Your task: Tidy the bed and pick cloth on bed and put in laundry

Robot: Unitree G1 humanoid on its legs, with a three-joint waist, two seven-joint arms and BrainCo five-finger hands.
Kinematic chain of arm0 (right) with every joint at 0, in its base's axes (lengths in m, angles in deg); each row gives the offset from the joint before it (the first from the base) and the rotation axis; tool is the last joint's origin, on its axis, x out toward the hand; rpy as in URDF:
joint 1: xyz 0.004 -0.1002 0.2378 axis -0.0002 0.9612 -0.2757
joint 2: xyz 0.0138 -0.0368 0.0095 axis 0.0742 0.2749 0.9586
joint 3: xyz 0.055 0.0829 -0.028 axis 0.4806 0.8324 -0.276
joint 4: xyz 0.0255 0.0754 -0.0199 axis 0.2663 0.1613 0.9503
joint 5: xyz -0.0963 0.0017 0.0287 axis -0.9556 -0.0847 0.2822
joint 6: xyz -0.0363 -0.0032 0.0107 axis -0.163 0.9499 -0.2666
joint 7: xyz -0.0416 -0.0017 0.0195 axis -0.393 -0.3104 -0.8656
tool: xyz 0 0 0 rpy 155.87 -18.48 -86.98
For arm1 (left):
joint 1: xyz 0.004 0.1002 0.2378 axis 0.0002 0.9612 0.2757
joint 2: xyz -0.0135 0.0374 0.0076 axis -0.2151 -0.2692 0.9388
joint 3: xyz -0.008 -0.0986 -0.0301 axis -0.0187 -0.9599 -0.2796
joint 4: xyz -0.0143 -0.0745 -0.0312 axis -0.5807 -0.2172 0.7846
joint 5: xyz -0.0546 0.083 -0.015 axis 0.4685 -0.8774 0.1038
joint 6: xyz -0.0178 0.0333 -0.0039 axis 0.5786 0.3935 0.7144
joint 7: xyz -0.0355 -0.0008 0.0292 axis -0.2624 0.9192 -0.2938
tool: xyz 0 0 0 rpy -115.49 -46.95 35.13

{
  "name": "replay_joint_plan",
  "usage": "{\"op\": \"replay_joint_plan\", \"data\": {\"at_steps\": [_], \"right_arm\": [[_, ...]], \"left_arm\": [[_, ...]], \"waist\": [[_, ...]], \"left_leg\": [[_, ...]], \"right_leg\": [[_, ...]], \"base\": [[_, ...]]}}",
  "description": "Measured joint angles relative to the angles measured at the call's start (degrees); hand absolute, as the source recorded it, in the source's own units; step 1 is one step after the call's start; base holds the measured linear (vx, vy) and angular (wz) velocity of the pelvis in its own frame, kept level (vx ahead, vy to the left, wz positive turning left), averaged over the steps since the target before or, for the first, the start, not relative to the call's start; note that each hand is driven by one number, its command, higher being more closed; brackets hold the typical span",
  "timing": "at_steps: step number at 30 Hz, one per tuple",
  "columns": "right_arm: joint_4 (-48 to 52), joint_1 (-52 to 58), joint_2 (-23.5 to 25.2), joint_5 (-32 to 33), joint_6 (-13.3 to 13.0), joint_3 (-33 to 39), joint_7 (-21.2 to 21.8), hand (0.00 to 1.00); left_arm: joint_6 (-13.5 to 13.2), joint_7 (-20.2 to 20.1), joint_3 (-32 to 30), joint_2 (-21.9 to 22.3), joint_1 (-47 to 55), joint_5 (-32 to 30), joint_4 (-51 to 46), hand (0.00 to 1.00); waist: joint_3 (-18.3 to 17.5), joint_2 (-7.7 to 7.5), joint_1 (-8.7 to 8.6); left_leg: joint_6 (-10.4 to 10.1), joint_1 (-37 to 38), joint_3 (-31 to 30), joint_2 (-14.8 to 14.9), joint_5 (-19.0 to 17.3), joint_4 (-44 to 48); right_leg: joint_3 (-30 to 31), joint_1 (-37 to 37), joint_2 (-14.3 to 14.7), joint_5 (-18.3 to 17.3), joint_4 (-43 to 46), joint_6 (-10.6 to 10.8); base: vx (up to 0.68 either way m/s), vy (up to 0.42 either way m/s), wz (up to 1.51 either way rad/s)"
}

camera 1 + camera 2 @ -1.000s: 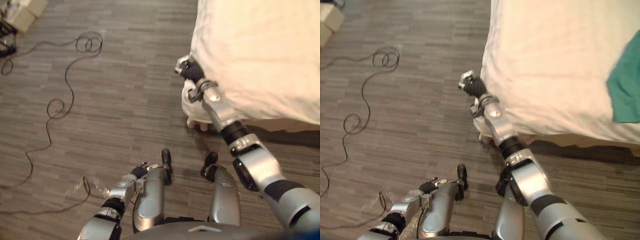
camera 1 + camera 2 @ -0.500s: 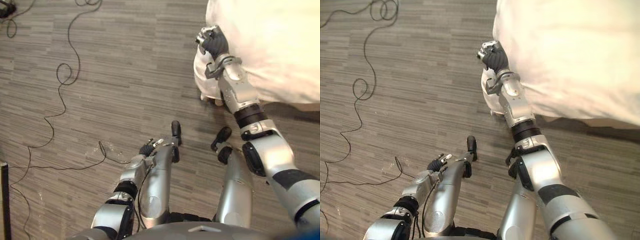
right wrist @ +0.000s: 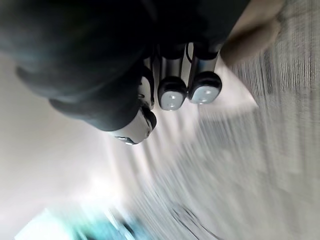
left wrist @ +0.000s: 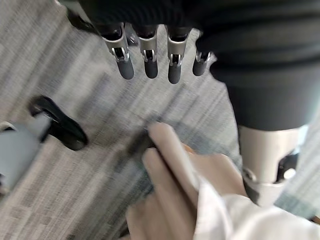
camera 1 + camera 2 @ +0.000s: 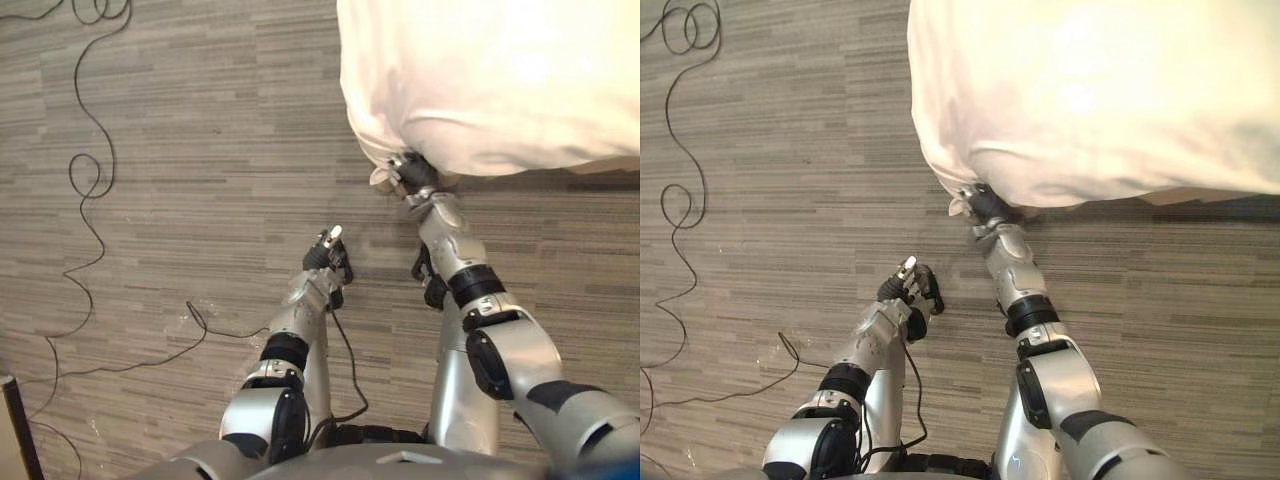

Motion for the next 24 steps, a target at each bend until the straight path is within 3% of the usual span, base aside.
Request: {"op": "replay_joint_plan", "data": {"at_steps": [4, 8, 10, 15, 17, 21, 24], "right_arm": [[0.64, 8.95, -3.55, 5.99, -4.20, 9.90, 1.65, 1.00], [5.08, 15.98, -5.14, 9.37, -6.85, 14.90, 5.22, 1.00], [9.60, 21.20, -5.16, 11.60, -8.40, 18.30, 7.76, 1.00], [17.82, 28.17, -5.73, 15.58, -11.45, 23.35, 9.38, 1.00], [23.37, 30.81, -6.92, 17.39, -12.24, 24.32, 11.18, 1.00], [35.75, 36.07, -7.58, 20.79, -12.78, 24.92, 19.64, 1.00], [40.79, 39.05, -6.73, 21.71, -11.00, 23.71, 28.57, 1.00]], "left_arm": [[2.02, 0.45, -1.27, -3.18, 0.49, 1.48, -0.31, 0.00], [4.11, 0.40, -1.27, -6.59, 1.46, 1.58, -0.72, 0.00], [5.39, -0.83, -1.29, -9.86, 4.77, 1.74, -3.72, 0.00], [7.65, -3.72, -0.32, -14.00, 9.13, 1.24, -4.49, 0.00], [8.73, -5.01, 1.51, -14.78, 11.67, 0.92, -4.48, 0.00], [10.67, -6.87, 4.86, -14.82, 16.54, 0.75, -4.46, 0.00], [11.35, -7.63, 8.19, -13.53, 21.29, -0.89, -4.38, 0.00]], "waist": [[0.44, -2.39, -1.95], [0.31, -3.53, -2.32], [-0.71, -5.17, -2.33], [-3.71, -7.59, -2.41], [-4.71, -7.59, -2.28], [-7.71, -7.52, -2.39], [-10.07, -7.08, -2.60]], "left_leg": [[0.21, 3.15, 1.18, 2.63, -2.84, 2.69], [-0.11, 8.37, 2.56, 4.27, -5.04, 3.90], [-0.46, 13.95, 4.46, 4.89, -6.13, 3.30], [-0.79, 21.90, 7.18, 4.58, -6.88, 0.34], [-0.88, 25.93, 8.28, 3.98, -6.81, -1.43], [-1.76, 32.93, 9.90, 2.61, -6.49, -4.94], [-2.14, 39.18, 11.73, 0.44, -6.12, -8.42]], "right_leg": [[0.84, 4.23, 2.59, 1.28, -2.38, 0.55], [2.08, 9.14, 4.24, 1.42, -3.73, 0.77], [3.16, 13.52, 5.13, 1.37, -4.88, 0.85], [3.88, 19.80, 5.25, 0.55, -6.52, 1.86], [4.48, 22.94, 5.17, 0.22, -7.34, 2.22], [4.77, 28.17, 4.71, -1.07, -8.28, 2.95], [4.77, 31.74, 2.96, -2.65, -7.27, 3.87]], "base": [[0.04, 0.061, -0.36], [0.05, 0.044, -0.35], [0.06, 0.030, -0.40], [0.06, 0.022, -0.14], [0.11, 0.031, -0.14], [0.12, 0.035, -0.07], [0.15, 0.055, -0.10]]}}
